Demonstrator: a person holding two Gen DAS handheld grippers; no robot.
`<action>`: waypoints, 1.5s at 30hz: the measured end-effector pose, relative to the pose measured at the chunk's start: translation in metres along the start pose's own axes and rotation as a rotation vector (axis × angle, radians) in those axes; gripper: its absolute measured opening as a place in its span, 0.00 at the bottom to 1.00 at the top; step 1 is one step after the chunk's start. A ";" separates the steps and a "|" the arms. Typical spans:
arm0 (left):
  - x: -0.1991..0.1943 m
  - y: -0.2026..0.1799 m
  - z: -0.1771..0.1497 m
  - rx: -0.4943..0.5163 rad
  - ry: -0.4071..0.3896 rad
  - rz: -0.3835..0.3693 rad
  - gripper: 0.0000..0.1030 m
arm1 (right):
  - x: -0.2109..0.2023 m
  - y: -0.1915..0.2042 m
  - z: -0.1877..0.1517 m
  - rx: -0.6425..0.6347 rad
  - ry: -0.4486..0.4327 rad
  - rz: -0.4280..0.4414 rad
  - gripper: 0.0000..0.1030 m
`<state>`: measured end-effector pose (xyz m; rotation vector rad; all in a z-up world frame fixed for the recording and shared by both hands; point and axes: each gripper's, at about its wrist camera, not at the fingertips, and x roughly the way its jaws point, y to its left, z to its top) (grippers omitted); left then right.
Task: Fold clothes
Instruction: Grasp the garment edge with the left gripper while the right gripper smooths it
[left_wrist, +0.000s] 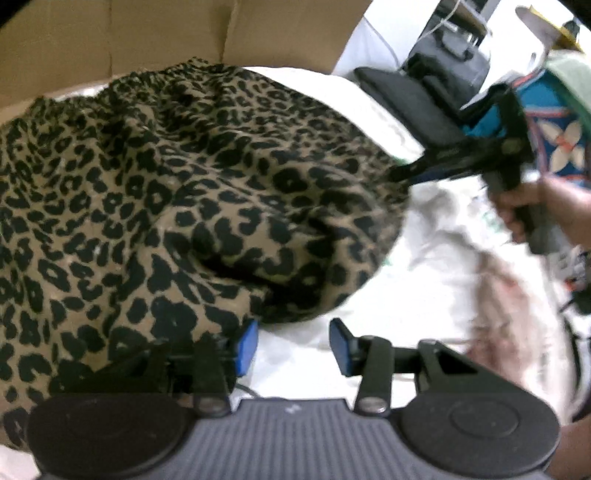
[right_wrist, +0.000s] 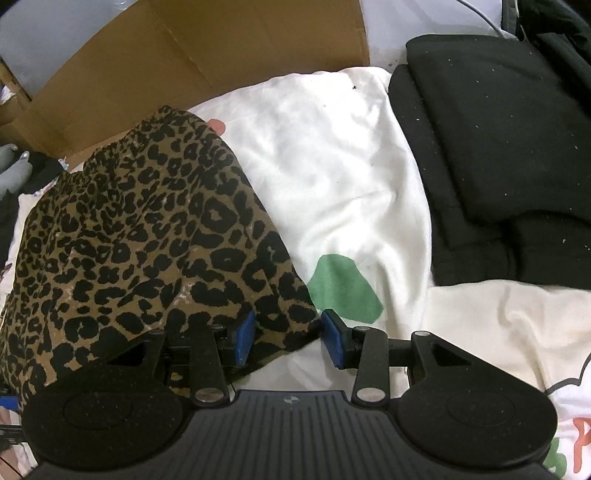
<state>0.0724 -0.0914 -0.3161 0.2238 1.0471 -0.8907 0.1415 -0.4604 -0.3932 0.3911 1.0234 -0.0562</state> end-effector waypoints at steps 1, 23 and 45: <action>0.003 -0.001 -0.001 0.014 -0.004 0.022 0.43 | 0.000 -0.001 0.000 0.006 -0.002 0.002 0.45; 0.016 -0.015 -0.004 0.190 -0.077 0.046 0.05 | 0.002 -0.004 0.000 0.002 -0.046 0.006 0.11; -0.068 0.011 0.030 -0.207 0.020 -0.145 0.01 | -0.056 -0.009 0.026 -0.004 -0.120 0.043 0.02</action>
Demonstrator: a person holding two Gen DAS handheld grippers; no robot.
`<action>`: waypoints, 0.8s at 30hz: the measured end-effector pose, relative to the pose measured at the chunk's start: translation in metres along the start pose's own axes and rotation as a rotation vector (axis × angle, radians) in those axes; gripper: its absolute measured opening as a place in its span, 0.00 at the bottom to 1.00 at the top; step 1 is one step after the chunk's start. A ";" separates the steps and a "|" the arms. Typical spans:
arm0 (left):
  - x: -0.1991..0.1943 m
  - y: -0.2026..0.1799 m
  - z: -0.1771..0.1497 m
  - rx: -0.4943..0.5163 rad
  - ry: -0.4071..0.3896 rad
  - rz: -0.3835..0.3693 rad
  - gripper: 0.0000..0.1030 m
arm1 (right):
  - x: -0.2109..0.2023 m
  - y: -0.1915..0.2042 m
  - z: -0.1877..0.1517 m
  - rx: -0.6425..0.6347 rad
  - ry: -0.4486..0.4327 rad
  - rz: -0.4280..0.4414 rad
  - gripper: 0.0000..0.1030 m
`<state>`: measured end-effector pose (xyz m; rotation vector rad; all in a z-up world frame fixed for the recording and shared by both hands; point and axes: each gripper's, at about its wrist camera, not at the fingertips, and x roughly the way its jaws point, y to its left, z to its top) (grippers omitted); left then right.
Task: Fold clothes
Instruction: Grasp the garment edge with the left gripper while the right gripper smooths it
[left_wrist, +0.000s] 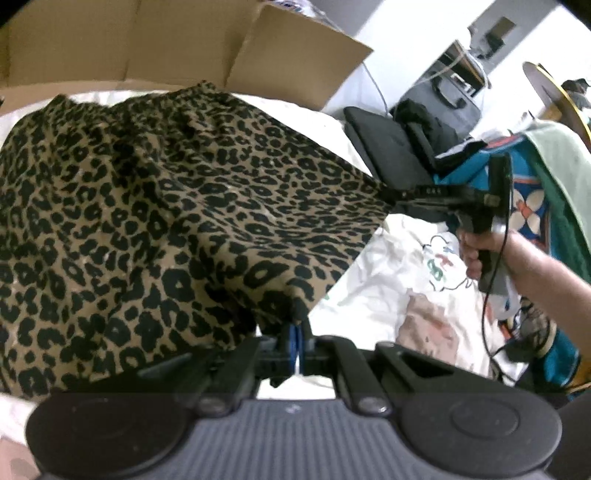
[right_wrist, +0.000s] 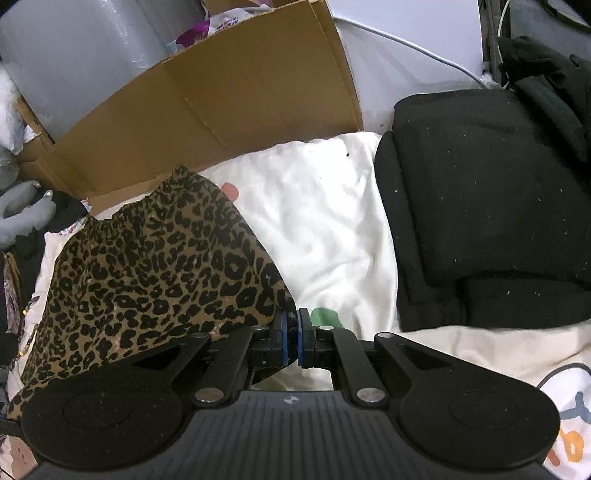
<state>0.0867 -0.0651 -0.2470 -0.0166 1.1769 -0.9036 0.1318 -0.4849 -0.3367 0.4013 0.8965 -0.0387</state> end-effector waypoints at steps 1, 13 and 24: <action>0.000 0.001 0.000 0.000 0.010 0.000 0.01 | 0.002 0.000 0.000 0.000 0.000 -0.010 0.02; 0.038 0.028 -0.025 -0.076 0.092 0.039 0.29 | 0.028 -0.013 0.002 0.023 -0.002 -0.087 0.04; 0.086 0.042 -0.024 -0.211 0.121 -0.005 0.39 | 0.029 -0.024 -0.017 0.092 0.056 -0.064 0.14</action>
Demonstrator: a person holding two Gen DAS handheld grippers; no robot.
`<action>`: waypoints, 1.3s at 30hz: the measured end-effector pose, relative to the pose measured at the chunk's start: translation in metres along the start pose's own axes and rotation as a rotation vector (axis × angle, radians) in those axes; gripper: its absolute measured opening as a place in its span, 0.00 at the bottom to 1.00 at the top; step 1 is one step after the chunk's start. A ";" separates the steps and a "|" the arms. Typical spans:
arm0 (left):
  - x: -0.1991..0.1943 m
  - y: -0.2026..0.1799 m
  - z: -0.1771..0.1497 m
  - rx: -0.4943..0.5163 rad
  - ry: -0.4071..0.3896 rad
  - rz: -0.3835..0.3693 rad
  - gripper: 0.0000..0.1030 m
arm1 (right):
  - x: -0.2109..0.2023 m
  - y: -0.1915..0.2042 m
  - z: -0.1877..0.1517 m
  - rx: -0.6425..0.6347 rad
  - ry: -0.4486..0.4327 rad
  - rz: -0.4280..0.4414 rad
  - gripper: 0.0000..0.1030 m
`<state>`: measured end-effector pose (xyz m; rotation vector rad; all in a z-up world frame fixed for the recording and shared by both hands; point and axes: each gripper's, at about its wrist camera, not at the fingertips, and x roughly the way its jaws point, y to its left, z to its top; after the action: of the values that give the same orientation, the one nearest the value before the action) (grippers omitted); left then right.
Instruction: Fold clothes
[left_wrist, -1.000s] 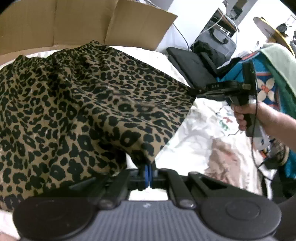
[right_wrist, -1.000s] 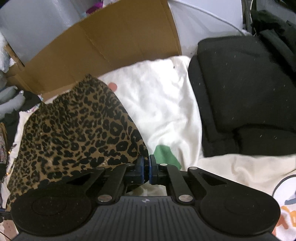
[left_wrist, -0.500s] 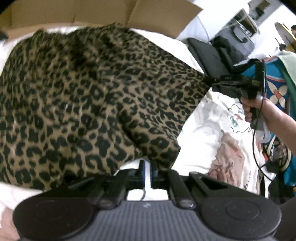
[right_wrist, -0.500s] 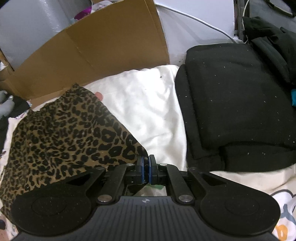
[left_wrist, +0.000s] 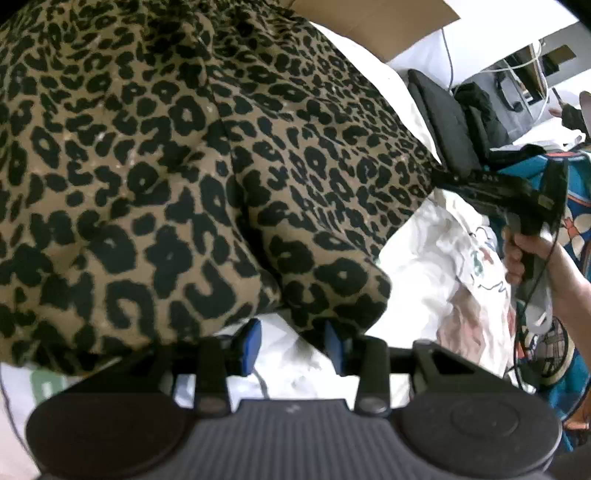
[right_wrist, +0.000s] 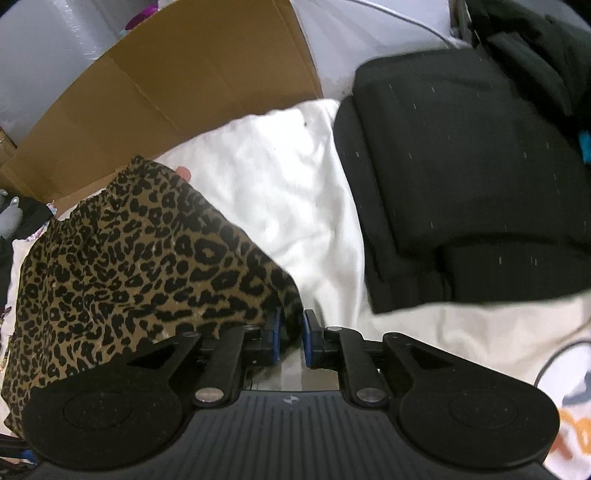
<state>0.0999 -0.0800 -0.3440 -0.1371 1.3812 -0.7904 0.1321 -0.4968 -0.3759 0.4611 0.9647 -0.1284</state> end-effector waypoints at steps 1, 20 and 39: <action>0.003 0.001 0.001 -0.014 -0.001 -0.003 0.39 | 0.001 -0.001 -0.001 0.008 0.005 0.005 0.20; 0.000 0.008 0.009 -0.124 0.034 -0.042 0.05 | 0.010 -0.012 0.000 0.063 -0.021 0.046 0.01; -0.034 0.016 0.004 0.027 0.113 0.005 0.19 | -0.012 0.002 0.009 -0.017 -0.056 -0.085 0.06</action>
<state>0.1112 -0.0503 -0.3236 -0.0692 1.4761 -0.8228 0.1328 -0.4999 -0.3615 0.3985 0.9297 -0.2087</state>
